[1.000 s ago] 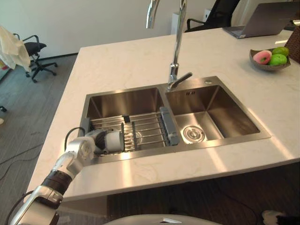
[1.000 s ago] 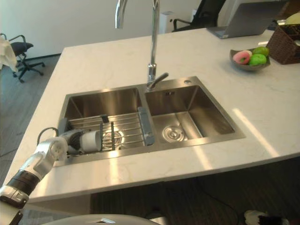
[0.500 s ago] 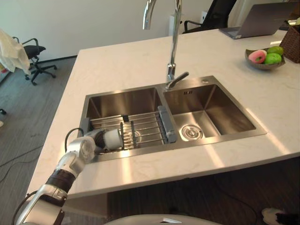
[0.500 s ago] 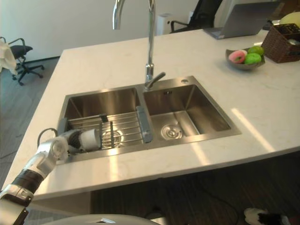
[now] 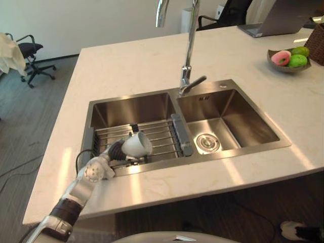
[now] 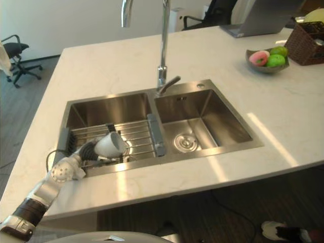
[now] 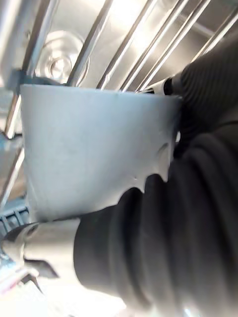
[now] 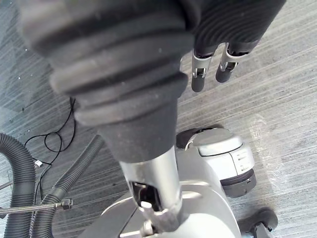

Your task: Walk over to the sink, pick up the cup, carry it to the dishwasher, place the cup inside the dishwasher, then close the dishwasher door

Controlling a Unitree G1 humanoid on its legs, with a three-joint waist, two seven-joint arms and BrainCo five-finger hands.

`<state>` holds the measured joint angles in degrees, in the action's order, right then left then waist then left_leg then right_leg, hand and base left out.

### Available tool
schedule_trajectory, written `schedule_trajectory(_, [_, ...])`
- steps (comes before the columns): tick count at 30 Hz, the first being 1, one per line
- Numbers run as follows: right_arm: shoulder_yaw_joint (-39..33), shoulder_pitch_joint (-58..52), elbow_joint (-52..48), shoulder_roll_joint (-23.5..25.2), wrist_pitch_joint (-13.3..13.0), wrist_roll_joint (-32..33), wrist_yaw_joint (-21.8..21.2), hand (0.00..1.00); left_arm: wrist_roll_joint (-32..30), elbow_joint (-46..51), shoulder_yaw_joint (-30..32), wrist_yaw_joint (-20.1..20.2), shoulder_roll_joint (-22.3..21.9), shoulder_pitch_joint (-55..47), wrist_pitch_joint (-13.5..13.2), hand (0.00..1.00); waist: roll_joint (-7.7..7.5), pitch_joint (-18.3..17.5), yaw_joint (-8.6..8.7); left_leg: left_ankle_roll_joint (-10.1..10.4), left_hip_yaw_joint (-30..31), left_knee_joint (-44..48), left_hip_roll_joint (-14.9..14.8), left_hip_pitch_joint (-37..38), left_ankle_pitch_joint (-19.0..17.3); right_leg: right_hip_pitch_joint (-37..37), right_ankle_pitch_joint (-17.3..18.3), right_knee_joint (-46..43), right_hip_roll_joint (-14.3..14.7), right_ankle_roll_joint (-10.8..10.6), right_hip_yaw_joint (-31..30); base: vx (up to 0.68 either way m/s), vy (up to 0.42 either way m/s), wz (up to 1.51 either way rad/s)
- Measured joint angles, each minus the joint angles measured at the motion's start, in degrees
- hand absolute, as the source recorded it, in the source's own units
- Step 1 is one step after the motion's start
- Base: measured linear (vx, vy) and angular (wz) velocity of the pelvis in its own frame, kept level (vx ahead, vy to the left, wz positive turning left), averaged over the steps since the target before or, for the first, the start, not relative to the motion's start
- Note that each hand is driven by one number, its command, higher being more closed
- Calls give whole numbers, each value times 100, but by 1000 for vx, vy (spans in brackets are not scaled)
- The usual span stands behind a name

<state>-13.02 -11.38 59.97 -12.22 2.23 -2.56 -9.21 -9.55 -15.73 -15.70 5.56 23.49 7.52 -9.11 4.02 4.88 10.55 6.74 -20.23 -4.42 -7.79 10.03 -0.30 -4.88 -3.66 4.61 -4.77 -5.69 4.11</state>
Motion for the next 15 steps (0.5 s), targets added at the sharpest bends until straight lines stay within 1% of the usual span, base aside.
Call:
schedule_trajectory(1, [-47, 0, 0, 37, -16, 1, 1, 0, 113, 53, 73, -82, -61, -34, -16, 100, -31, 20, -16, 0, 4, 0, -1, -5, 0, -9, 0, -1, 1, 0, 6, 7, -6, 3])
schedule_trajectory(3, [-130, -41, 1, 130, -80, 19, 63, 0, 641, 292, 288, -377, -249, -115, -85, 100, -131, 72, -71, -3, 42, 2, 0, -1, 4, -43, -1, -2, -7, 1, 115, -8, -8, 8])
schedule_trajectory(4, [-146, -70, -9, 158, -89, 43, 76, 0, 753, 365, 327, -427, -288, -130, -100, 100, -140, 68, -86, -3, 56, 2, 2, 2, 4, -54, -2, -2, -10, 2, 155, -18, -17, 12])
schedule_trajectory(5, [-177, -114, -10, 201, -97, 68, 143, 0, 1074, 517, 452, -515, -397, -182, -176, 100, -146, 73, -109, -4, 87, 2, 14, 27, 3, -97, -1, -2, -25, 3, 186, -19, -14, 11])
schedule_trajectory(6, [-179, -138, -14, 210, -106, 88, 185, 0, 1205, 603, 512, -578, -453, -211, -213, 100, -144, 72, -113, -5, 107, 1, 20, 31, 3, -114, 2, -2, -34, 6, 225, -23, -11, 15])
schedule_trajectory(7, [-179, -156, -12, 222, -118, 114, 216, 0, 1485, 765, 636, -675, -557, -255, -309, 100, -144, 73, -123, -15, 134, 1, 33, 31, 9, -121, 8, -1, -49, 16, 290, -52, -11, 10])
schedule_trajectory(8, [-179, -181, -17, 225, -133, 114, 221, 0, 1849, 905, 733, -723, -656, -270, -358, 100, -144, 72, -155, -24, 134, 1, 39, 36, 16, -126, 8, -2, -56, 16, 292, -58, -12, 7])
schedule_trajectory(9, [-179, -195, -23, 252, -133, 114, 221, 0, 1999, 983, 765, -763, -698, -278, -360, 100, -144, 72, -179, -30, 135, 1, 41, 43, 21, -131, 7, -2, -59, 17, 296, -77, -17, 0])
schedule_trajectory(11, [-178, -252, -46, 263, -148, 149, 222, 0, 2567, 1313, 915, -910, -902, -360, -472, 100, -145, 73, -258, -34, 135, -1, 40, 108, 24, -210, 9, -1, -62, 23, 302, -53, -19, 1])
schedule_trajectory(12, [-178, -270, -46, 267, -166, 216, 223, 0, 2640, 1446, 939, -945, -944, -414, -519, 100, -146, 72, -265, -34, 140, -2, 40, 123, 24, -210, 11, -1, -63, 26, 310, -52, -19, 2])
schedule_trajectory(13, [-177, -323, -50, 275, -241, 321, 224, 0, 2733, 1716, 972, -1068, -1014, -506, -641, 100, -146, 56, -278, -36, 145, -2, 41, 126, 26, -214, 12, 0, -68, 28, 319, -54, -15, 3])
schedule_trajectory(14, [-175, -351, -50, 280, -263, 332, 228, 0, 2751, 1957, 1056, -1152, -1084, -569, -781, 100, -148, 56, -298, -42, 148, -4, 45, 124, 30, -214, 11, 0, -74, 28, 326, -54, -15, 2])
schedule_trajectory(15, [-173, -365, -50, 283, -268, 334, 228, 0, 2750, 2061, 1119, -1180, -1118, -595, -846, 100, -151, 54, -304, -43, 151, -10, 45, 123, 32, -214, 10, 0, -75, 29, 332, -47, -15, 3])
